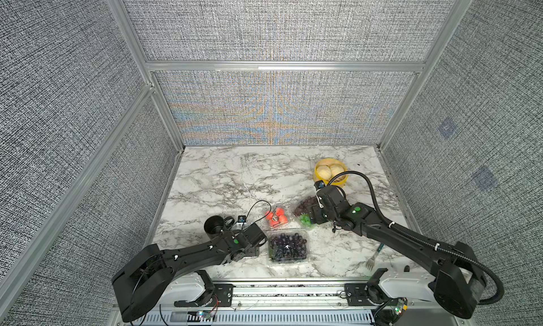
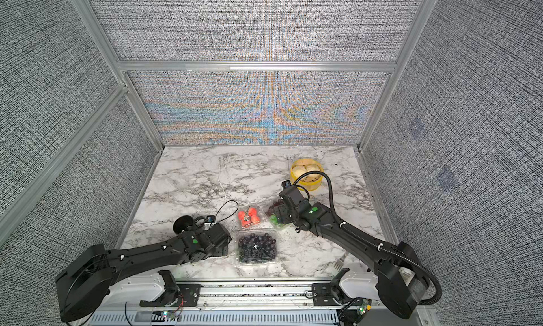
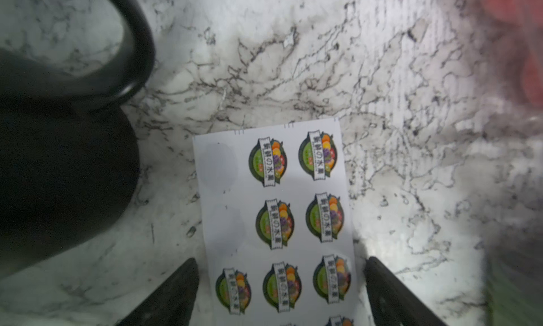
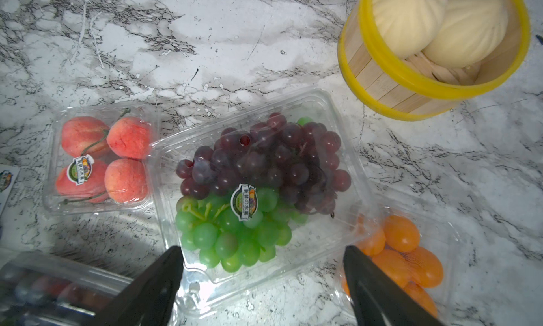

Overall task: Label fruit boxes
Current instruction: Stick the label on the fruit box.

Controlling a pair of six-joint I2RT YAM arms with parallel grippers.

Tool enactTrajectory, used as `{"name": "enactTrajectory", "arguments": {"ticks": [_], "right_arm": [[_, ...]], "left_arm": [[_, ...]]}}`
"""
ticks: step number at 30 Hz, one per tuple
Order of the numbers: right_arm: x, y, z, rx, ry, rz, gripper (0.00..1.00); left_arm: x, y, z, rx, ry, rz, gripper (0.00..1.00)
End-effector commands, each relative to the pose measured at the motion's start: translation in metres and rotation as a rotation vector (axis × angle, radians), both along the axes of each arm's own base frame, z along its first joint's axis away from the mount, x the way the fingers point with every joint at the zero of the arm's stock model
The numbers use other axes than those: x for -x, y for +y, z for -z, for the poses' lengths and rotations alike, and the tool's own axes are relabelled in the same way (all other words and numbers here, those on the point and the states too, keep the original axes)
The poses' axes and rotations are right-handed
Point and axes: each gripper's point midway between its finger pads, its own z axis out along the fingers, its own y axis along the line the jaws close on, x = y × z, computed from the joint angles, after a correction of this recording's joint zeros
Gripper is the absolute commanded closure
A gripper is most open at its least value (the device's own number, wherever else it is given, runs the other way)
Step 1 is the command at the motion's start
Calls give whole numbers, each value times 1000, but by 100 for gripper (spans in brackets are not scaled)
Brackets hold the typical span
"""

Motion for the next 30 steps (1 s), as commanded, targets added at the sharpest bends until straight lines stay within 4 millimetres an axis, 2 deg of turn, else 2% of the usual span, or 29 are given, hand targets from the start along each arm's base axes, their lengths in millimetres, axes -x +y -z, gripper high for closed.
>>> {"name": "enactTrajectory", "arguments": {"ticks": [1, 3, 5, 8, 14, 15, 16, 17, 19, 20, 22, 24, 28, 30], "right_arm": [[0, 4, -3, -20, -13, -16, 11], [1, 2, -3, -20, -13, -13, 11], [2, 3, -4, -31, -15, -16, 11], [5, 5, -6, -50, -16, -29, 11], [10, 6, -13, -87, -42, -47, 11], [10, 7, -15, -96, -45, -53, 11], [11, 9, -15, -104, -44, -63, 11], [12, 11, -16, -113, -45, -71, 11], [13, 15, -18, -132, -44, -90, 11], [14, 17, -19, -141, -44, -98, 11], [13, 20, -20, -153, -47, -110, 11], [13, 21, -19, -153, -45, -117, 11], [13, 21, -18, -147, -46, -121, 11], [14, 21, -17, -147, -44, -124, 11]], "left_arm": [[17, 23, 15, -121, 81, -11, 13], [25, 34, 15, -165, 115, -77, 14], [31, 31, 20, -167, 157, -63, 17], [37, 33, 30, -225, 200, -62, 29], [38, 31, 36, -277, 235, -59, 62], [37, 30, 34, -268, 228, -55, 73], [36, 28, 32, -253, 220, -55, 80], [35, 27, 28, -241, 210, -53, 80], [33, 27, 19, -231, 196, -46, 77], [31, 25, 14, -227, 187, -40, 69], [24, 23, -2, -219, 143, -33, 42], [17, 17, -15, -186, 104, -21, 30], [8, -2, -30, -115, 72, 26, 23], [10, 5, -33, -155, 84, 12, 22]]}}
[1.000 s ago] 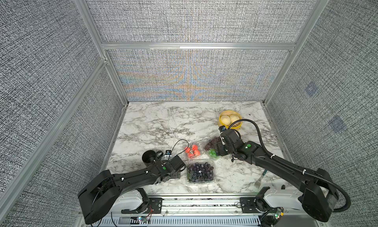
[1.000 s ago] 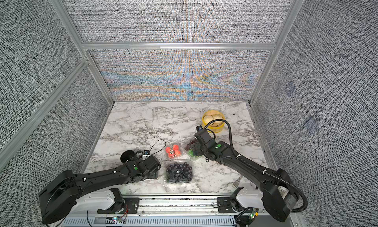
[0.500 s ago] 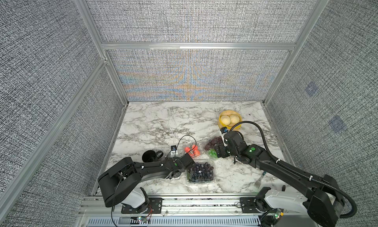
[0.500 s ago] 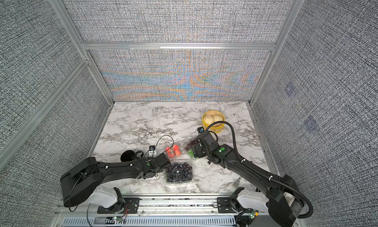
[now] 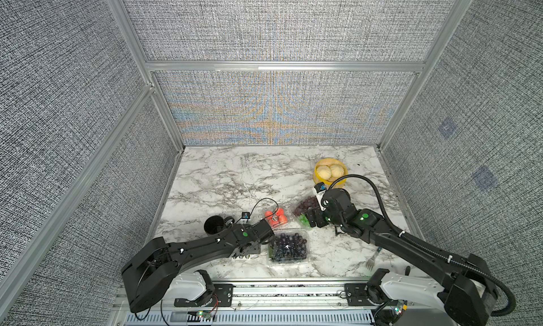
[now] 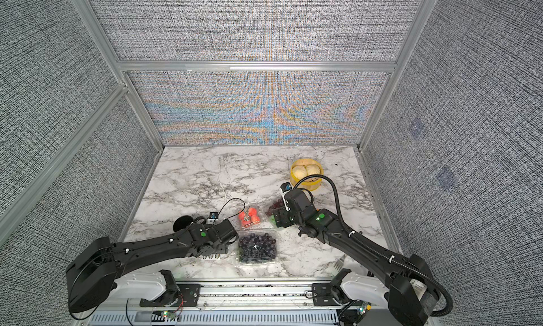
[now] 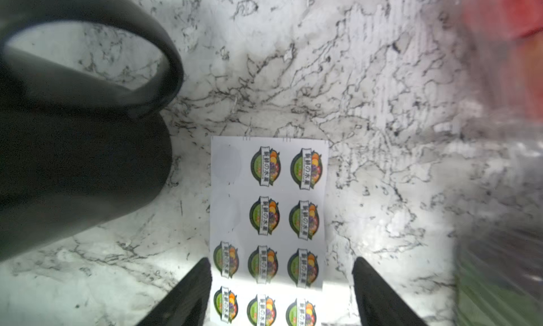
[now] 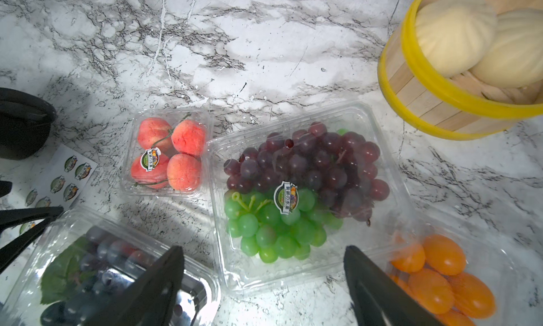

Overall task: Label fruit boxes
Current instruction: Stick the label on the fruit box, then pick up the label sticker from the center of the board.

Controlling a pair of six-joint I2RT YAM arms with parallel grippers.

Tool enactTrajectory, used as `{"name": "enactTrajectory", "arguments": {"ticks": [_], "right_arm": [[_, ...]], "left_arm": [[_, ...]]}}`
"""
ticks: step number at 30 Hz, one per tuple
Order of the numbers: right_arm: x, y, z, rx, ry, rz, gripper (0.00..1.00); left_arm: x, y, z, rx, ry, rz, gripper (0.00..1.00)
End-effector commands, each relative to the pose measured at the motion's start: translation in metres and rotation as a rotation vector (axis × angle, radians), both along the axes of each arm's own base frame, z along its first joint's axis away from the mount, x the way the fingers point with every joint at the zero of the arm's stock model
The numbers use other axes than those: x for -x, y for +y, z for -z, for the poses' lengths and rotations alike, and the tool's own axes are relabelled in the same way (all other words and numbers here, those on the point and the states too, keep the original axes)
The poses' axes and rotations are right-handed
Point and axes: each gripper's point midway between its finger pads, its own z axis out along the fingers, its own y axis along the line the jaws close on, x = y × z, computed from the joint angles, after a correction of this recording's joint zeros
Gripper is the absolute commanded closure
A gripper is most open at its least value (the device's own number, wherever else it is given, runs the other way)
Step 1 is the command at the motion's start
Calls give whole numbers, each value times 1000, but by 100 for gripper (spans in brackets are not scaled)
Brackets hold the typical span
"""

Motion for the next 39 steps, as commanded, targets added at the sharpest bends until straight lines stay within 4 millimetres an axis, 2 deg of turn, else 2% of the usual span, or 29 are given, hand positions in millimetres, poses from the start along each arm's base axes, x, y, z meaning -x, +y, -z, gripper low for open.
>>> {"name": "enactTrajectory", "arguments": {"ticks": [1, 3, 6, 7, 8, 11, 14, 19, 21, 29, 32, 37, 39], "right_arm": [[-1, 4, -3, -14, -14, -19, 11], [1, 5, -3, -22, -14, -30, 11], [2, 6, -5, -29, -21, -41, 11], [2, 6, -5, -29, -24, -43, 11], [2, 6, -5, -28, -27, -43, 11], [2, 6, -5, -31, -32, -50, 11], [3, 8, -3, -36, -30, -59, 11], [4, 8, -1, -32, -21, -64, 11], [4, 8, -3, -36, -27, -63, 11], [9, 5, -11, -58, -47, -68, 11], [11, 6, -11, -71, -50, -75, 11], [14, 6, -13, -82, -54, -82, 11], [15, 7, -14, -89, -54, -88, 11]], "left_arm": [[11, 16, -1, -77, 55, 1, 21], [21, 20, 10, -62, 102, -14, 16], [25, 23, 20, 9, 111, -36, 15], [24, 22, 19, 36, 93, -35, 10], [22, 22, 16, 46, 74, -34, 0], [18, 22, 11, 69, 35, -19, 0], [18, 15, 21, 88, 45, 7, 0], [22, 22, 27, -18, 113, -1, 0], [24, 20, 37, -30, 140, 3, 0], [41, 35, 57, -73, 215, -53, 16], [46, 39, 57, -82, 236, -56, 19], [44, 34, 51, -46, 220, -39, 47], [43, 32, 49, -44, 219, -34, 67]]}}
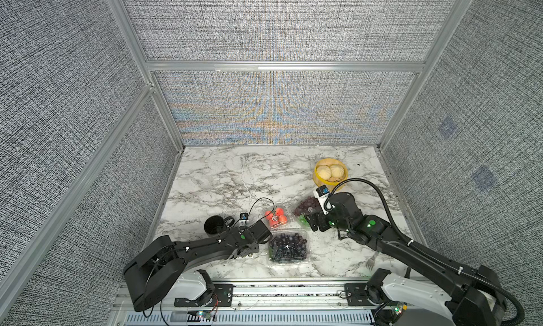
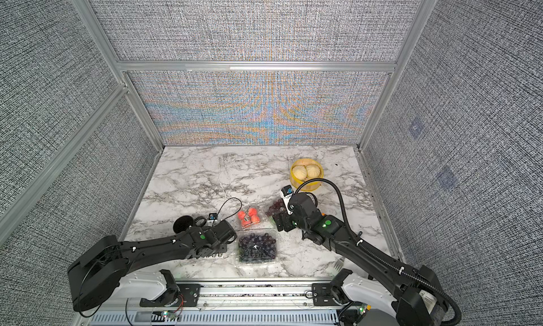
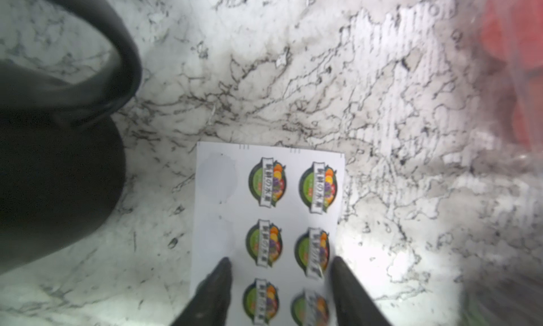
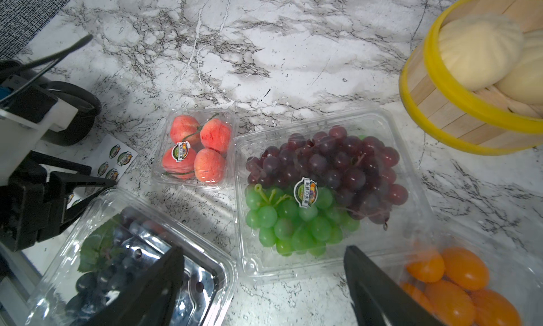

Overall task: Label fruit boxes
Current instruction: Pick up the label sticker from the center of the board.

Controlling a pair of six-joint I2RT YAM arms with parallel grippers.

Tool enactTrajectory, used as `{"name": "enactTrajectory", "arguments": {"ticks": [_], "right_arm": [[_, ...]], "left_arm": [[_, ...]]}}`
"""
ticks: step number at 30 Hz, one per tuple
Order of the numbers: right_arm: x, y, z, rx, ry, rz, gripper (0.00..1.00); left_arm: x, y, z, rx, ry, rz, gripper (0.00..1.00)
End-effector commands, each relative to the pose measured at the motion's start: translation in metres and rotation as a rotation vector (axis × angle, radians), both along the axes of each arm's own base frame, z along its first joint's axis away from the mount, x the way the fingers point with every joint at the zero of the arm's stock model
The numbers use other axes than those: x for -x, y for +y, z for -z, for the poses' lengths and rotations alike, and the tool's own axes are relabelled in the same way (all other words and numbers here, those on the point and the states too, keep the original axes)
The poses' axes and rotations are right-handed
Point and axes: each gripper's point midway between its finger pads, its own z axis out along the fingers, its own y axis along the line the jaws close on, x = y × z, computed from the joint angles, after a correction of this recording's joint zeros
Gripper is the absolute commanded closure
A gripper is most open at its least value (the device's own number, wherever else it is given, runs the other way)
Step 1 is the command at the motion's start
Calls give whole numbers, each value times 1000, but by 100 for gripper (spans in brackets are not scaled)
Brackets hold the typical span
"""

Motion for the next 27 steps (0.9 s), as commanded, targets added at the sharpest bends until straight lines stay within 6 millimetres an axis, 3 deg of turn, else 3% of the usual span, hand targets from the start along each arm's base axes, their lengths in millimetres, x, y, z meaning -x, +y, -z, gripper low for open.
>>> {"name": "enactTrajectory", "arguments": {"ticks": [1, 4, 8, 12, 22, 25, 27], "right_arm": [[0, 3, -5, -20, -14, -14, 12], [0, 3, -6, -25, -18, -15, 12], [2, 4, -8, -36, -21, -23, 12], [6, 12, -11, -67, -15, -59, 12], [13, 20, -20, -132, -22, -108, 13], [23, 35, -32, -238, -10, -175, 12], [33, 50, -46, -353, 9, -237, 10]], "left_arm": [[43, 28, 12, -104, 213, 34, 70], [41, 24, 12, -101, 217, 50, 79], [34, 16, 8, -80, 190, 60, 82], [20, 4, -10, -37, 116, 82, 91], [-3, -16, -46, 30, 5, 132, 99], [-15, -14, -72, 40, -83, 129, 99], [-24, -16, -100, 79, -174, 127, 99]]}}
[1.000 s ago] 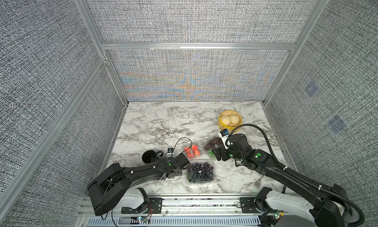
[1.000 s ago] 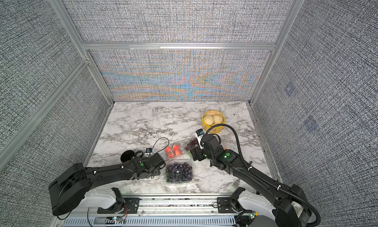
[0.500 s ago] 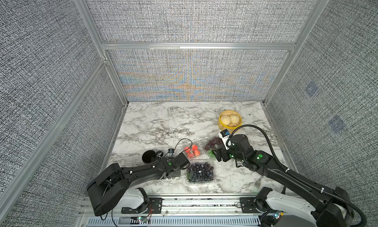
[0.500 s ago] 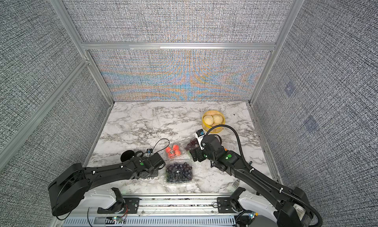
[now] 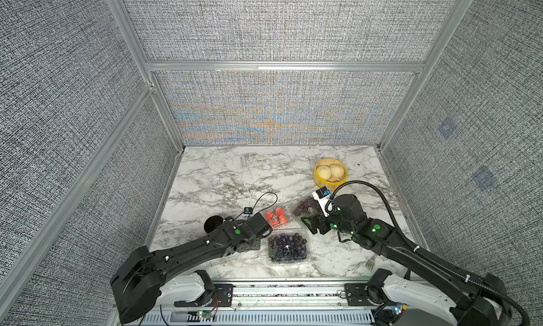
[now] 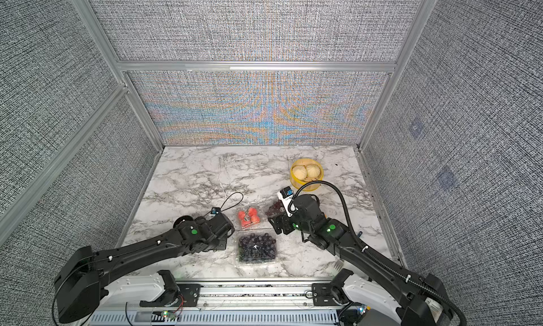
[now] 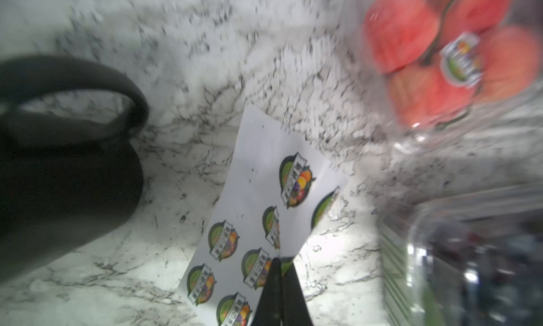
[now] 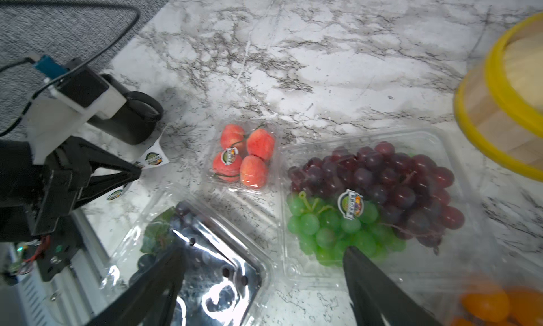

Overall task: Label fruit boxes
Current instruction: Pick up the label sticker from the center of the board.

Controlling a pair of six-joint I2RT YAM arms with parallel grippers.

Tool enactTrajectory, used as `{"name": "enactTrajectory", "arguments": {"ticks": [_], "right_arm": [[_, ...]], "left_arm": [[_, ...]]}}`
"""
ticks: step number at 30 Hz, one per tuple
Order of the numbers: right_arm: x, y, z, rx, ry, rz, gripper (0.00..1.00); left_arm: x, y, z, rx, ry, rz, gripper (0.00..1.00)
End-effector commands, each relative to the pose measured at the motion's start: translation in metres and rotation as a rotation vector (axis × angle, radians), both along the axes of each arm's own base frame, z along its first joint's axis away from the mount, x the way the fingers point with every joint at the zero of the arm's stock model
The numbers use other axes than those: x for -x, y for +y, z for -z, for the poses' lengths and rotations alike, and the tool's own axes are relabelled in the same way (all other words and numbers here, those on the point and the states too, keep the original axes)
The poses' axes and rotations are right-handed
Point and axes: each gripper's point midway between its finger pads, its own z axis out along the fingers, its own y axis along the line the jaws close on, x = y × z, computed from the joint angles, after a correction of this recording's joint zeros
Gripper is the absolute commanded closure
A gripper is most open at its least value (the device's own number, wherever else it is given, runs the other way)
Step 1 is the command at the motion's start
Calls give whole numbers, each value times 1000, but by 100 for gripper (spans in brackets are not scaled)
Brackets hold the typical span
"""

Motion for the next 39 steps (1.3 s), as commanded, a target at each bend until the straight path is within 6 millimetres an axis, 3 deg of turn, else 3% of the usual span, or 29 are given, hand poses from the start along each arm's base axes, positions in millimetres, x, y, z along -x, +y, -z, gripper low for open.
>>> {"name": "enactTrajectory", "arguments": {"ticks": [1, 5, 8, 13, 16, 23, 35, 39], "right_arm": [[17, 32, -31, -221, 28, -138, 10], [39, 64, -54, -382, 61, -275, 9], [43, 87, -57, -331, 38, -272, 8], [40, 121, -59, -286, 5, -237, 7], [28, 130, -58, -267, -36, -166, 10], [-4, 134, -65, -269, -140, -20, 27], [-27, 148, -72, -291, -195, 49, 59], [-37, 148, -64, -278, -192, 91, 68]], "left_arm": [[-15, 7, -37, 7, -134, -2, 99], [-33, -13, -98, 178, -350, 72, 99], [-42, -34, -134, 311, -469, 121, 98], [-57, -58, -163, 362, -525, 145, 97], [-62, -69, -175, 409, -569, 155, 97], [-71, -78, -191, 488, -641, 131, 96], [-74, -81, -188, 524, -662, 114, 93], [-75, -81, -186, 532, -663, 102, 93]]}}
